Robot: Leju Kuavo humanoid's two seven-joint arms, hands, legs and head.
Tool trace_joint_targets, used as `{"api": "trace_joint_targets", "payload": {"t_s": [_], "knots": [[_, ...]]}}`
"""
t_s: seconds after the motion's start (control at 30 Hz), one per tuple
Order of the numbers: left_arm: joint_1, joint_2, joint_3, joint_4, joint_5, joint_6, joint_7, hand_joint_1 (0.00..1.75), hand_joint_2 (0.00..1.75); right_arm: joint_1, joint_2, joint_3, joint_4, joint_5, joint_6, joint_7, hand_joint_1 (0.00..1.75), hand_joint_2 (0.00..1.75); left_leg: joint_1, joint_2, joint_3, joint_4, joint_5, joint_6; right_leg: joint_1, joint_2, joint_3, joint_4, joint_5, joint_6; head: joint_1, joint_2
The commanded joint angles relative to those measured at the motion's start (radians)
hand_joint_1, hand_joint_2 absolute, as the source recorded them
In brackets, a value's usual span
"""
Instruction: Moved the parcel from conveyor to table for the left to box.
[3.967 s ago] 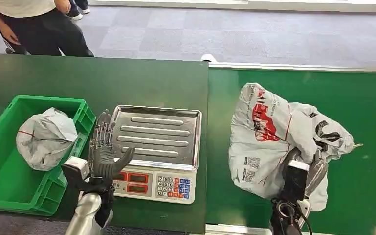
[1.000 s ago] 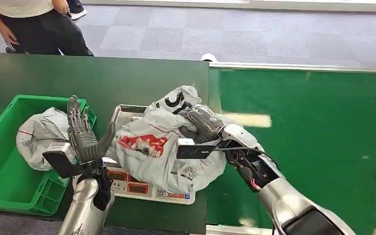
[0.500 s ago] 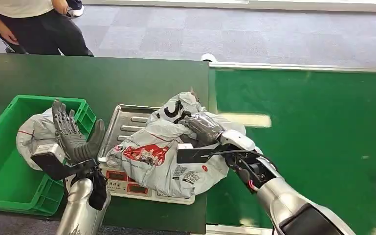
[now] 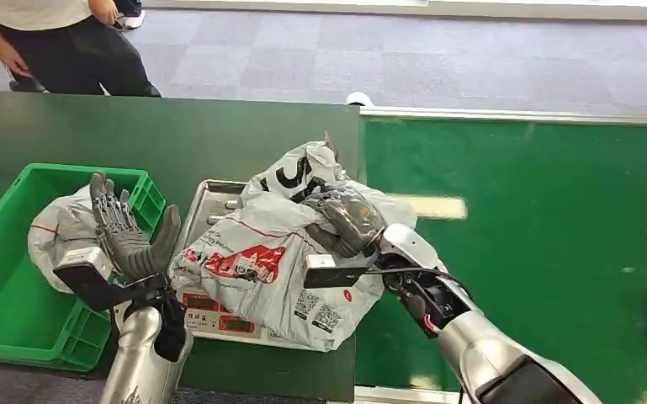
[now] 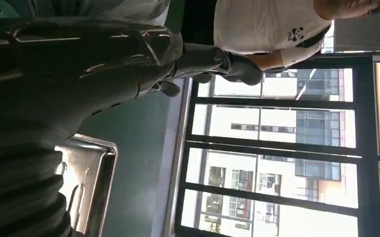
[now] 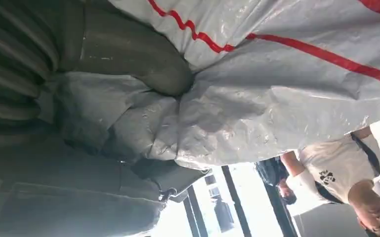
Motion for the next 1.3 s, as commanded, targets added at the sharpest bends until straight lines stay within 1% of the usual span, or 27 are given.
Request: {"api": "trace_joint_targets", "payload": {"t_s": [0.03,0.07,0.1,0.13,0.17,0.2,0.33,0.37,0.47,0.5,0.57,0.73,0.83,0.87,0.93,1.17,1.23,1.3], "knots": [[-0.022,0.010,-0.006,0.052,-0.005,-0.013,0.001,0.00,1.75,-0.012,0.007,0.005,0.037,0.018,0.034,0.004,1.75,1.75,-0.001,0.000,0.001,-0.001,0.000,0.001,0.000,-0.001,0.001,0.000,0.000,-0.001,0.000,0.000],[-0.022,0.010,-0.006,0.052,-0.005,-0.013,0.001,0.00,1.75,-0.012,0.007,0.005,0.037,0.018,0.034,0.004,1.75,1.75,-0.001,0.000,0.001,-0.001,0.000,0.002,0.000,-0.001,0.001,-0.001,0.000,-0.002,0.000,0.000],[-0.032,0.009,-0.010,0.067,-0.006,-0.015,0.001,0.00,1.75,-0.023,0.010,0.032,0.069,0.038,0.099,0.035,1.75,1.75,-0.001,0.000,0.001,-0.001,0.000,0.001,0.000,-0.001,0.001,0.000,0.000,-0.001,0.000,0.000],[-0.035,0.010,-0.011,0.071,-0.006,-0.015,0.001,0.00,1.75,-0.031,0.010,0.051,0.087,0.055,0.138,0.057,1.52,1.75,-0.001,-0.001,0.001,-0.001,0.001,0.002,0.000,-0.002,0.001,-0.001,0.000,-0.002,0.000,0.000],[-0.038,0.010,-0.013,0.076,-0.007,-0.015,0.001,0.00,1.75,-0.033,0.011,0.058,0.098,0.060,0.161,0.068,0.49,1.75,-0.001,-0.001,0.001,-0.001,0.001,0.002,0.000,-0.002,0.001,0.000,0.000,-0.002,0.000,0.000],[-0.041,0.012,-0.015,0.080,-0.005,-0.010,0.001,0.00,1.75,-0.041,0.014,0.080,0.122,0.076,0.211,0.093,0.14,1.75,-0.001,-0.001,0.001,-0.002,0.001,0.002,0.000,-0.002,0.001,-0.001,0.000,-0.002,0.000,0.000],[-0.041,0.012,-0.015,0.080,-0.005,-0.010,0.001,0.00,1.75,-0.041,0.014,0.080,0.122,0.076,0.211,0.093,0.14,1.75,-0.001,0.000,0.000,0.000,0.000,0.001,0.000,-0.001,0.000,0.000,0.000,-0.001,0.000,0.000],[-0.041,0.012,-0.015,0.080,-0.005,-0.010,0.001,0.00,1.75,-0.041,0.014,0.080,0.122,0.076,0.211,0.093,0.14,1.75,-0.001,-0.001,0.001,-0.002,0.001,0.003,0.000,-0.002,0.001,-0.001,0.001,-0.003,0.000,0.000],[-0.041,0.012,-0.015,0.080,-0.005,-0.010,0.001,0.00,1.75,-0.041,0.014,0.080,0.122,0.076,0.211,0.093,0.14,1.75,-0.001,0.000,0.001,-0.001,0.001,0.002,0.000,-0.001,0.000,0.000,0.000,-0.001,0.000,0.000],[-0.038,0.014,-0.014,0.078,-0.005,-0.008,0.001,0.00,1.75,-0.043,0.016,0.083,0.129,0.078,0.226,0.102,0.00,1.75,-0.001,-0.001,0.001,-0.002,0.001,0.002,0.000,-0.002,0.001,-0.001,0.000,-0.002,0.000,0.000],[-0.031,0.015,-0.012,0.070,-0.004,-0.002,0.001,0.00,1.75,-0.042,0.015,0.086,0.132,0.078,0.232,0.106,0.00,1.75,-0.001,0.000,0.001,-0.001,0.001,0.002,0.000,-0.001,0.001,0.000,0.000,-0.002,0.000,0.000],[-0.012,0.012,-0.009,0.048,-0.004,-0.005,0.001,0.00,1.75,-0.031,0.011,0.046,0.095,0.049,0.152,0.080,0.00,1.75,-0.001,0.000,0.001,-0.001,0.001,0.002,0.000,-0.001,0.001,-0.001,0.000,-0.002,0.000,0.000],[-0.015,0.007,-0.007,0.044,-0.003,0.001,0.001,0.00,1.75,-0.010,0.003,0.003,0.046,0.015,0.090,0.035,0.00,1.75,-0.001,-0.001,0.000,0.000,0.000,0.001,0.000,-0.001,0.000,0.000,0.000,-0.001,0.000,0.000],[-0.014,0.008,-0.006,0.040,-0.003,0.003,0.001,0.00,1.75,0.001,0.002,-0.017,0.021,-0.001,0.070,0.016,0.00,1.75,-0.001,-0.001,0.002,-0.002,0.001,0.003,0.000,-0.002,0.002,-0.002,0.001,-0.003,0.000,0.000],[-0.011,0.009,-0.002,0.035,-0.002,0.003,0.001,0.00,1.75,0.014,-0.002,-0.046,-0.020,-0.023,0.044,-0.002,0.00,1.75,-0.001,-0.001,0.000,-0.001,0.000,0.002,0.000,-0.002,0.000,-0.001,0.000,-0.002,0.000,0.000],[-0.010,0.009,-0.002,0.034,-0.002,0.001,0.001,0.00,1.75,0.017,-0.002,-0.052,-0.026,-0.028,0.040,-0.004,0.00,1.75,-0.001,0.000,0.001,-0.001,0.000,0.002,0.000,-0.001,0.001,0.000,0.000,-0.002,0.000,0.000],[-0.008,0.010,0.000,0.032,-0.002,0.000,0.001,0.00,1.75,0.033,-0.006,-0.085,-0.067,-0.059,0.022,-0.026,0.00,1.75,-0.001,0.000,0.001,-0.001,0.001,0.002,0.000,-0.001,0.000,0.000,0.000,-0.002,0.000,0.000],[-0.006,0.011,0.001,0.030,-0.002,-0.002,0.001,0.00,1.75,0.057,-0.021,-0.103,-0.137,-0.091,0.018,-0.026,0.00,1.75,-0.001,0.000,0.000,-0.001,0.001,0.002,0.000,-0.001,0.000,-0.001,0.000,-0.002,0.000,0.000]]}}
